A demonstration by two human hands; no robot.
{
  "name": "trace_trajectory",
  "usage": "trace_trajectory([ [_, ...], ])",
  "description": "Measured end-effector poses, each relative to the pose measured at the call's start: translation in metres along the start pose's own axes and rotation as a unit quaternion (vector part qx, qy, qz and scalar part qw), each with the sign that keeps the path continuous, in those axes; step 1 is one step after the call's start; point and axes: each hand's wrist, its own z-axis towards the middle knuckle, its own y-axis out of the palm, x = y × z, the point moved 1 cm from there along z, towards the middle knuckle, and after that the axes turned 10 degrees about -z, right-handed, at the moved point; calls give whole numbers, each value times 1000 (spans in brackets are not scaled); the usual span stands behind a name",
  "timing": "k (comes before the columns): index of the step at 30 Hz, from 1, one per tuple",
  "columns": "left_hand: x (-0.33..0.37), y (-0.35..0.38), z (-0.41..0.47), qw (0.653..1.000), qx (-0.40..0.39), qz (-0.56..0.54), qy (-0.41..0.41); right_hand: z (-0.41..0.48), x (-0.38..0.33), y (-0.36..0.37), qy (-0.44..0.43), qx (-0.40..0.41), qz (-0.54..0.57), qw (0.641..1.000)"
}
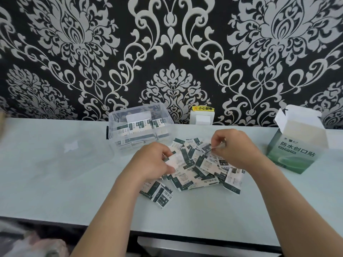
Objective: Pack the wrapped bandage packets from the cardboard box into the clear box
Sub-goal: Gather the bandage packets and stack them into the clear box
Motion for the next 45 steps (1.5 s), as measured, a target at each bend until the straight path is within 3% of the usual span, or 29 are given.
trace_trajectory([
  [4,-8,-15,-4,997,20,-75,15,-3,-2,-7,-15,29,38,999],
  [10,-1,-8,-8,964,-4,-265,39,-8,-8,-13,23,48,294,954],
  [15,23,15,-10,928,3,-368,63,-12,-21,-10,56,-2,506,860],
  [20,35,31,-6,915,26,-395,83,-8,-31,0,79,5,613,786],
  [24,40,35,-5,903,44,-416,104,-11,-36,3,44,-57,682,728],
  [25,42,36,-4,904,37,-412,112,-13,-38,3,27,-82,675,733],
  [27,44,41,-2,922,4,-366,127,-18,-42,1,7,-100,623,776],
  [30,48,45,6,951,-9,-273,142,-16,-34,-4,82,-18,556,827],
  [33,55,42,22,974,98,-120,166,-9,-12,-11,161,64,496,851],
  [35,59,43,40,971,164,0,177,-8,0,-13,198,83,476,853],
  [40,72,68,81,963,97,239,77,-6,14,-15,207,75,441,870],
  [42,76,70,89,958,88,269,53,-4,19,-15,194,78,399,893],
  [45,84,69,98,968,95,225,60,-2,27,-14,191,84,340,917],
])
